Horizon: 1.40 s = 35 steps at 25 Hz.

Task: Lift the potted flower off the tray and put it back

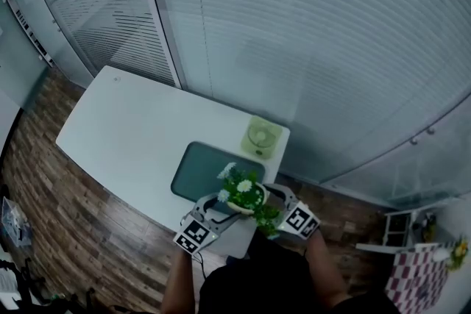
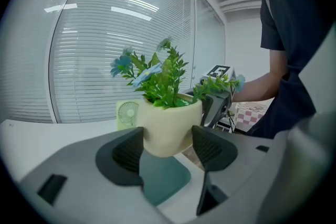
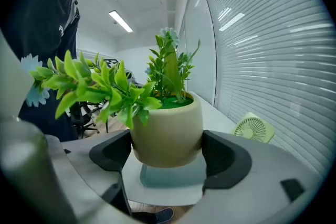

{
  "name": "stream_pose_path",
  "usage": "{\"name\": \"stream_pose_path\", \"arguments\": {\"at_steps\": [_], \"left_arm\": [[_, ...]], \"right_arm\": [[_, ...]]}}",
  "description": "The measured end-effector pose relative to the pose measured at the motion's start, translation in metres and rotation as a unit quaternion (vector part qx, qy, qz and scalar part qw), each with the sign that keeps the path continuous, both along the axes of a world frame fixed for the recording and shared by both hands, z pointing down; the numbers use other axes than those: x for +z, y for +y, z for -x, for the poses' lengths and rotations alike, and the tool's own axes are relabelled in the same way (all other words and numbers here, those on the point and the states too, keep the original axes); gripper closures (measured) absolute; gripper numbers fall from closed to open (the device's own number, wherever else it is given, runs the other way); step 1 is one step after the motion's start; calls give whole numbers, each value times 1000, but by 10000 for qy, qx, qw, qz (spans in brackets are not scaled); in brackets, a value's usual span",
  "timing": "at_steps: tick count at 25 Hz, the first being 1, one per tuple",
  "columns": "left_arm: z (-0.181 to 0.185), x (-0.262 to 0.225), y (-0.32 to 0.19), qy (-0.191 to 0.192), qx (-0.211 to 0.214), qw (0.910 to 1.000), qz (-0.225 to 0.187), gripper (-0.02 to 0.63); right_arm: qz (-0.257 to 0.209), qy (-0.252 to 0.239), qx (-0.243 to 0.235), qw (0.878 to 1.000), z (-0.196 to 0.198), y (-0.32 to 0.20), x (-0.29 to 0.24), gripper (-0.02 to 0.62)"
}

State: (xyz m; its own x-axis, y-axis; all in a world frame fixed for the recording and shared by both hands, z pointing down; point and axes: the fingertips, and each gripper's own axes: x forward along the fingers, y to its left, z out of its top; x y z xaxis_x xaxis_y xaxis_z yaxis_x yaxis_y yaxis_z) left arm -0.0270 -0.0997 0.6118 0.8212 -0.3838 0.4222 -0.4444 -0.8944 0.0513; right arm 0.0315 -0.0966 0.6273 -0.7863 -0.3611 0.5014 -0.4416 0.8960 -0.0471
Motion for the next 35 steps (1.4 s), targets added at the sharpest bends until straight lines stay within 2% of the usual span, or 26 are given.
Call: {"name": "stream_pose_path", "arguments": {"at_steps": [6, 12, 16, 22, 27, 31, 35], "left_arm": [[0, 16, -19, 23, -79, 9998, 205, 327], [1, 29, -35, 81, -144, 9997, 189, 327], [-2, 42, -41, 98, -178, 9997, 118, 327], [-7, 73, -42, -128, -170, 9990, 392, 327], [-7, 94, -50, -276, -174, 9980, 538, 327], [-6, 102, -62, -316, -323, 9966, 693, 327], [-5, 112, -66, -584, -372, 9952, 696, 327]], "right_arm": [[128, 33, -105, 9999, -1, -18, 16, 208], [118, -95, -77, 9999, 2, -36, 28, 209], [196, 69, -137, 9997, -2, -41, 45, 209], [301, 33, -104, 9995, -6, -42, 74, 209], [377, 202, -140, 9990, -7, -49, 91, 209], [513, 70, -198, 9985, -6, -62, 102, 209], [567, -50, -154, 9983, -1, -68, 118, 209]]}}
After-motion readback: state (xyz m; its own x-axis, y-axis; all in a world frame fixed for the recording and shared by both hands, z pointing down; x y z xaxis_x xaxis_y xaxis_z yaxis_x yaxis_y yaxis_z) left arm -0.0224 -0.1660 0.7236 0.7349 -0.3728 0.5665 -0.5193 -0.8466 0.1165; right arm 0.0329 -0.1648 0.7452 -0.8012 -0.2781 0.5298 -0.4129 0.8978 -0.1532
